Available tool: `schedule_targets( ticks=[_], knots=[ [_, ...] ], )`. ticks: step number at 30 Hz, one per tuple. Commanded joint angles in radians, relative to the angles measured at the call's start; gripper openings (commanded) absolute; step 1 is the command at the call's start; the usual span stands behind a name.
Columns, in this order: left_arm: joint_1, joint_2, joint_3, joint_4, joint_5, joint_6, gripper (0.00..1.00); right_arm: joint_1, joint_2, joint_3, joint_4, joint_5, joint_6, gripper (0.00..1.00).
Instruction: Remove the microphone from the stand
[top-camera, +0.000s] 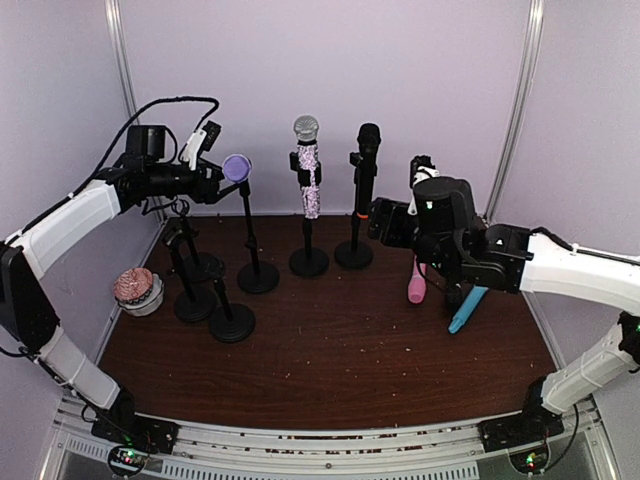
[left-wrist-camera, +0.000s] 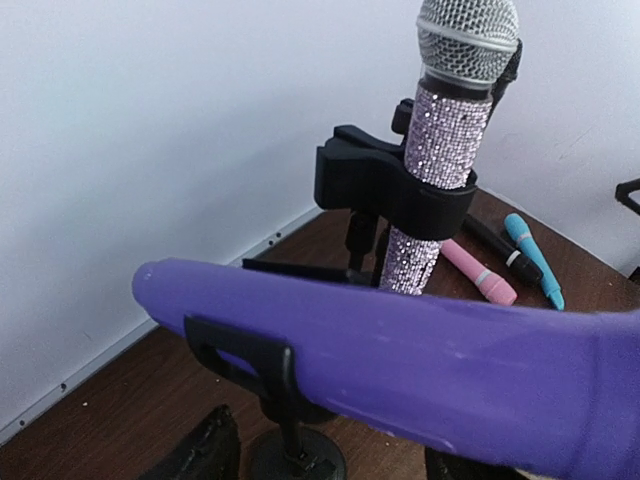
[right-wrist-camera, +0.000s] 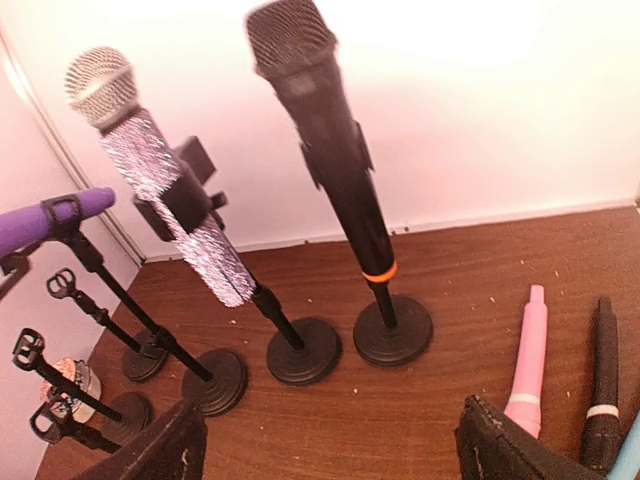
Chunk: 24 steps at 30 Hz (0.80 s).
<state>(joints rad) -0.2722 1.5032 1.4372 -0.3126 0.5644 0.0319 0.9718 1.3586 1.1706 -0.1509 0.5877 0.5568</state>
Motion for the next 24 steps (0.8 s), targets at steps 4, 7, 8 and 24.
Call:
schedule_targets(
  ticks=[4,7,8,24],
  knots=[
    [0.025,0.119,0.088,-0.064,0.165,0.094,0.66,0.029,-0.065,0.050,0.049,-0.071,-0.155,0.88],
    [0.027,0.136,0.067,-0.033,0.182,0.106,0.66,0.043,-0.062,0.083,0.028,-0.097,-0.179,0.88],
    [0.026,0.146,0.068,-0.029,0.185,0.110,0.65,0.047,-0.056,0.099,0.019,-0.102,-0.187,0.88],
    [0.035,0.279,0.129,0.113,0.235,0.016,0.46,0.107,-0.118,0.091,-0.073,-0.078,-0.187,0.80]
  ],
)
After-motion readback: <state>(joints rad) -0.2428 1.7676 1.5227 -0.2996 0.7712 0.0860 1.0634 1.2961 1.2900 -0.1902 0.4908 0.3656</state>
